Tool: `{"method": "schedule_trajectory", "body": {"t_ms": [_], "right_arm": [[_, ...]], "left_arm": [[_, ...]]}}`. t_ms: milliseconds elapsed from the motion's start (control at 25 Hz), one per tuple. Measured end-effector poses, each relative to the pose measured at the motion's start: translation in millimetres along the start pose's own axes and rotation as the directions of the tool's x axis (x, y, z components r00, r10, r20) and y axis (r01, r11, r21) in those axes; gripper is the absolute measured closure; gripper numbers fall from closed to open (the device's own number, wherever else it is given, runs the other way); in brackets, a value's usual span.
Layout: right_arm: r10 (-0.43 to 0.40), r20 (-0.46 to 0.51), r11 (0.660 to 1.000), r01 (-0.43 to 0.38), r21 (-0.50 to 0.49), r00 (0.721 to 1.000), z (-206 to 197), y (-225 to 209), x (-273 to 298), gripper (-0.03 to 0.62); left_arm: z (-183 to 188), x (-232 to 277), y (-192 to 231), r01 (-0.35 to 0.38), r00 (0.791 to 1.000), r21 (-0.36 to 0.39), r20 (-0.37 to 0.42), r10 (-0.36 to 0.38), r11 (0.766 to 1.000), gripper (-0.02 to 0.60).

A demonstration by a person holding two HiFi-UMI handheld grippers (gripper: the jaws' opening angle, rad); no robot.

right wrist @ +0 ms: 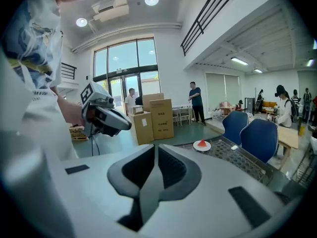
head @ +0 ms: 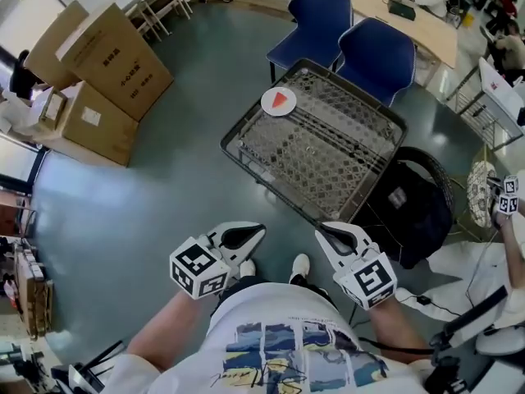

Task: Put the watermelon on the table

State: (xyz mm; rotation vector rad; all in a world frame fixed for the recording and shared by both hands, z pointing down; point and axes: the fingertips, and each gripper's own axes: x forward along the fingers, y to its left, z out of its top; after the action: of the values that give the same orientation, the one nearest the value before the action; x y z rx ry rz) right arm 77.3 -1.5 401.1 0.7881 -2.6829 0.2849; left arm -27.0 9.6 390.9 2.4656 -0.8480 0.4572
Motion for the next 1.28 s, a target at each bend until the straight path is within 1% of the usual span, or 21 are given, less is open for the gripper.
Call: {"method": "schedule_trajectory", "body": {"t_ms": [120, 160, 200, 280, 360, 440, 600, 800, 1000, 1160, 1280], "right_arm": [[-0.016, 0.000, 1.000, 0.016, -0.013, 1.000, 4, 20, -1, 0.565], [-0.020, -0.003, 1.000, 0.020, -0.020, 1.000, 5, 29, 0, 0.566], [-0.023, -0.007, 0.999, 0.023, -0.027, 1.000, 7, 38, 1, 0.566], [-0.031, -0.010, 0.999, 0.031, -0.032, 0.999, 11, 59, 7, 0.566], [-0.036, -0.013, 0.999, 0.035, -0.032, 0.999, 14, 83, 15, 0.566], [-0.032, -0.017, 0.999, 0.032, -0.040, 0.999, 17, 112, 25, 0.566], [-0.029, -0.022, 0.998, 0.027, -0.059, 0.999, 22, 172, 51, 0.568], [-0.043, -0.020, 0.996, 0.041, -0.079, 0.999, 24, 238, 70, 0.571], [-0.073, -0.011, 0.994, 0.072, -0.084, 0.997, 23, 295, 82, 0.572], [-0.061, 0.000, 0.993, 0.061, -0.097, 0.998, 28, 329, 86, 0.576], [-0.059, -0.006, 0.992, 0.058, -0.109, 0.998, 29, 345, 84, 0.577]], "left_arm": [[14, -20, -24, 0.095, 0.991, -0.084, 0.100, -0.087, 0.992, 0.572], [17, -29, -28, 0.114, 0.986, -0.100, 0.133, -0.101, 0.988, 0.572], [18, -38, -30, 0.118, 0.983, -0.099, 0.151, -0.102, 0.988, 0.572], [13, -59, -32, 0.099, 0.984, -0.067, 0.154, -0.087, 0.993, 0.572], [4, -84, -33, 0.101, 0.984, -0.051, 0.153, -0.092, 0.994, 0.572], [-7, -113, -33, 0.118, 0.981, -0.053, 0.162, -0.108, 0.992, 0.572], [-38, -174, -20, 0.124, 0.981, -0.069, 0.162, -0.111, 0.990, 0.572], [-76, -231, -12, 0.139, 0.977, -0.072, 0.171, -0.125, 0.988, 0.572], [-105, -275, -9, 0.159, 0.974, -0.058, 0.170, -0.147, 0.986, 0.572], [-121, -296, -11, 0.159, 0.974, -0.063, 0.174, -0.146, 0.985, 0.572], [-128, -303, -18, 0.173, 0.970, -0.062, 0.181, -0.159, 0.983, 0.572]]}}
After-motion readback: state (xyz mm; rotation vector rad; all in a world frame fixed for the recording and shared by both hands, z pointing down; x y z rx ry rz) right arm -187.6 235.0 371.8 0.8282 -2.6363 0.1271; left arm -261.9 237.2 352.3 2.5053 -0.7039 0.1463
